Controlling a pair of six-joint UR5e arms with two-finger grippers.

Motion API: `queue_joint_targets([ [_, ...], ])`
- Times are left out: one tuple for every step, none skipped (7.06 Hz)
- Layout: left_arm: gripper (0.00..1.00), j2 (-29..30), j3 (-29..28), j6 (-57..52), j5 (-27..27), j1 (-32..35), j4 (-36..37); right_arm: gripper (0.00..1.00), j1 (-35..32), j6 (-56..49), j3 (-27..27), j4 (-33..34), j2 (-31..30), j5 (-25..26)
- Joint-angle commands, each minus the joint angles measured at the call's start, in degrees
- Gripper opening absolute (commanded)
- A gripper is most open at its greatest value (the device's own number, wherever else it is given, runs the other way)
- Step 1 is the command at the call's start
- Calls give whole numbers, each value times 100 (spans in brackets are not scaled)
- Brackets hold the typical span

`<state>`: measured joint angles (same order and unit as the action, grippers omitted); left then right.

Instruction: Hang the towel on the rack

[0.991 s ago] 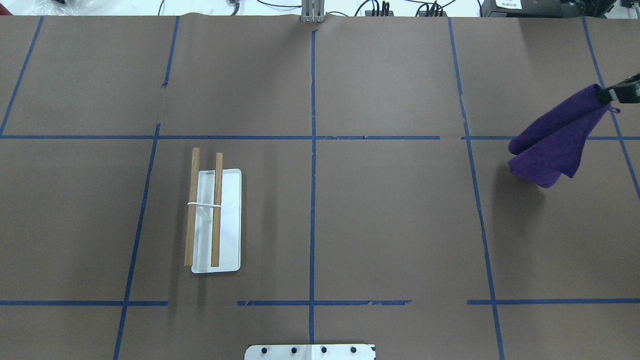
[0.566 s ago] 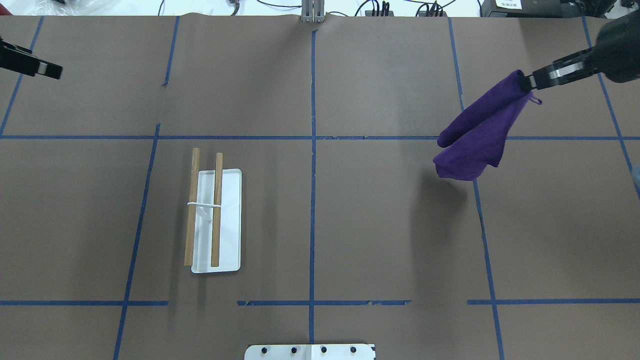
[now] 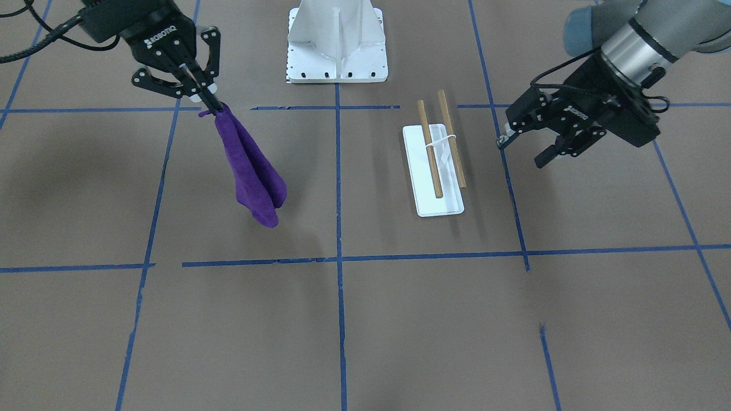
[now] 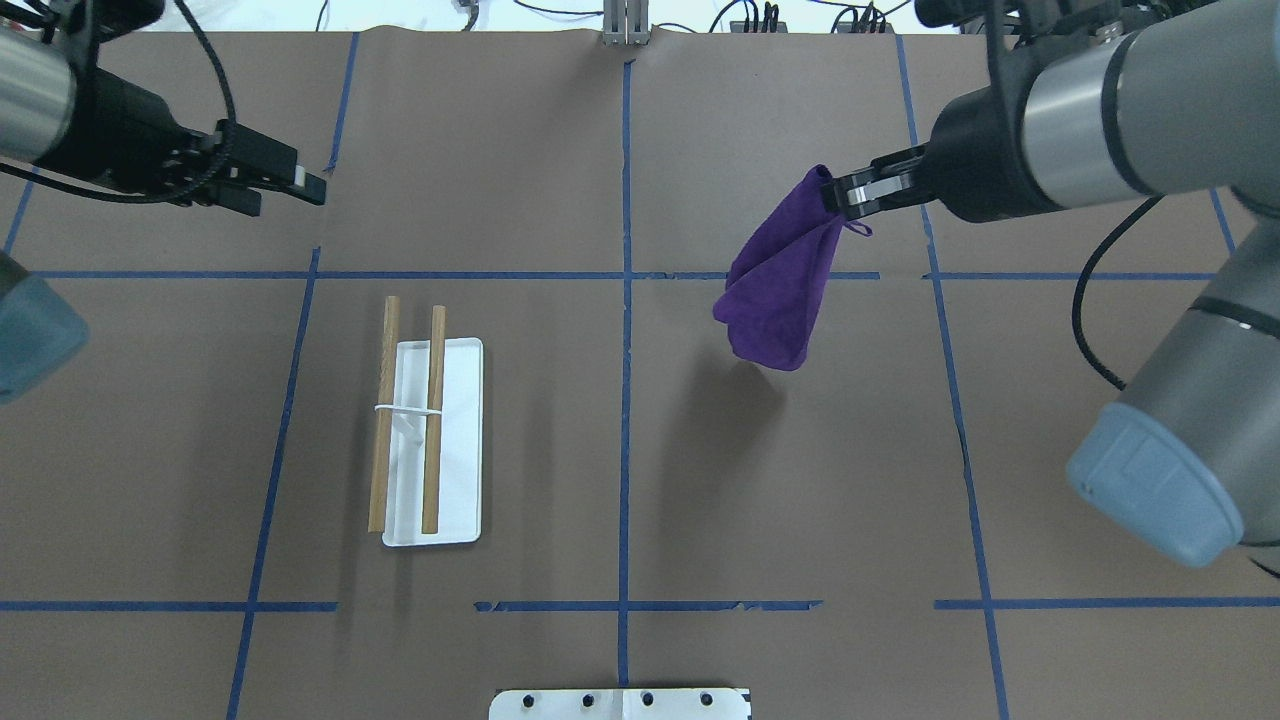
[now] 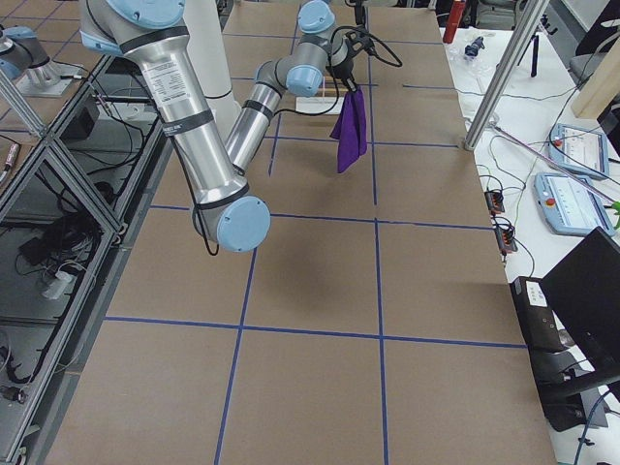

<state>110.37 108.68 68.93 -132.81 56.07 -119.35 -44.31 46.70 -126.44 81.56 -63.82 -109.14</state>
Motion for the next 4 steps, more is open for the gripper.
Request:
queue_joint_targets([
  [79, 1008, 4, 2238, 1100, -935, 1004, 0, 684, 305, -178, -9, 160, 813],
  [79, 1457, -31, 2526, 1343, -1227, 1672, 0, 982, 305, -222, -9, 168, 1224],
  [79, 1827, -153, 3016, 1459, -1360, 1844, 0, 1220, 296, -223, -9, 186, 1559],
  [79, 2231, -424, 3404, 1660, -1614, 1941, 0, 1275, 296, -223, -9, 299, 1597],
])
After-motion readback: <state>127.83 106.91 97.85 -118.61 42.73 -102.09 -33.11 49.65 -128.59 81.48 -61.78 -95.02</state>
